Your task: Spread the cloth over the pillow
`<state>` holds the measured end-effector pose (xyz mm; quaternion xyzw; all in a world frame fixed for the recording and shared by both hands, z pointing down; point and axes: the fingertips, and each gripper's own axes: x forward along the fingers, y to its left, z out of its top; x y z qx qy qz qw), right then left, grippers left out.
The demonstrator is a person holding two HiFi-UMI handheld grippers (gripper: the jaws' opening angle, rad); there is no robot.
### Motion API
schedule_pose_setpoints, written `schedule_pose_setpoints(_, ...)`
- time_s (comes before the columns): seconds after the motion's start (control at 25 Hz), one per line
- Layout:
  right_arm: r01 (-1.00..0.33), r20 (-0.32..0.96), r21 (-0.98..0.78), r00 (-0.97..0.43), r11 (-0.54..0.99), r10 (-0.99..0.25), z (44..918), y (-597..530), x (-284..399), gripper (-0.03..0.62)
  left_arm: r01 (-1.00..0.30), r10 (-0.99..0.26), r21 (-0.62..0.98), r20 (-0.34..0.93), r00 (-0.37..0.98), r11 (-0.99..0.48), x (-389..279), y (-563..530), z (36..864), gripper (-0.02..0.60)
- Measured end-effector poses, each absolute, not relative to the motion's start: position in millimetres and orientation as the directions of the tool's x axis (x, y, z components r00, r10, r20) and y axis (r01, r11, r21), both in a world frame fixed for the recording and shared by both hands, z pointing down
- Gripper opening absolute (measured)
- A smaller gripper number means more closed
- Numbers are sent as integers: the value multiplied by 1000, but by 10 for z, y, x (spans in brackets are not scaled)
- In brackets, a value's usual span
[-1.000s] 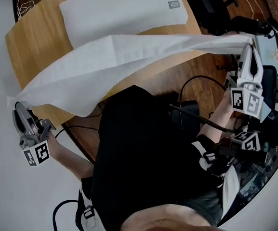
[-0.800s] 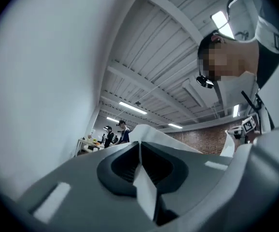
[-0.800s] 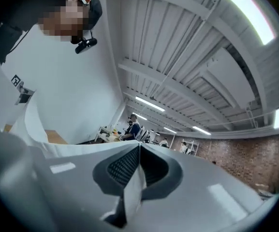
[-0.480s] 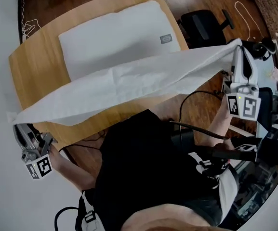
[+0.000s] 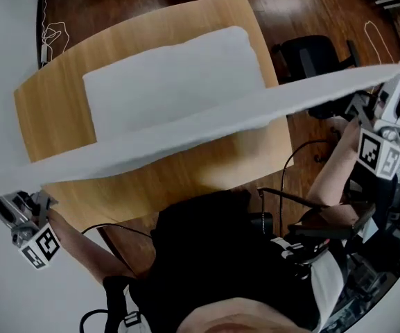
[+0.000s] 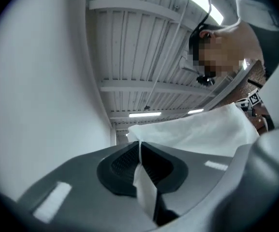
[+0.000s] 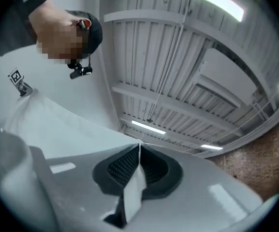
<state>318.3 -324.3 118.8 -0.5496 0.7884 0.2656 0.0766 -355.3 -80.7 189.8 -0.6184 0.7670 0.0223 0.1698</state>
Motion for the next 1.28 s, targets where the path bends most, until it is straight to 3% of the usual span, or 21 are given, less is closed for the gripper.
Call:
schedule_pose_setpoints(0.16,-890,-267,278,-434,362,-860,2267,-4944,2846,12,-974,-986,-149,-43,-164,168,-4192,-2539,3181,19)
schedule_pose_setpoints(0.32,-859,90,241,-444,452,-892,4094,-6181,2195,12,-969,-926,-208,323,-196,133,-4555,-3590,4709,20)
schedule_pose_setpoints(0.44,-838,414,229,-378,496,-828,5575,-6436,2011,14,-968,-813,-230,541,-215,103,-4593,-3750,5664,25)
schedule_pose_setpoints(0.52,-858,592,138,-329,496,-735,6333,-6351,2103,20,-978,-747,-196,638,-187,76,-4529,-3714,6084,106)
schedule_pose_setpoints(0.6,-870,703,72,-303,488,-644,6782,-6187,2259,99,-989,-713,-134,687,-140,65,-4492,-3596,6307,143)
schedule_pose_setpoints(0.68,-874,736,41,-302,485,-606,6917,-6074,2449,175,-992,-705,-93,699,-122,80,-4558,-3404,6341,178)
schedule_pose_setpoints(0.84,-912,695,-63,-331,405,-638,6554,-5741,3166,187,-982,-788,58,605,-111,182,-4785,-2914,5987,206)
schedule_pose_setpoints(0.96,-915,597,-166,-390,367,-702,6114,-5140,3778,187,-954,-844,282,531,71,97,-4532,-2050,5788,206)
schedule_pose_setpoints(1.12,-890,459,-284,-453,357,-764,5673,-4012,4413,186,-876,-716,480,593,368,-54,-3728,-574,6286,206)
schedule_pose_setpoints(1.28,-882,478,-408,-427,237,-768,5696,-2704,4607,170,-803,-702,596,572,424,1,-3257,-15,6645,197)
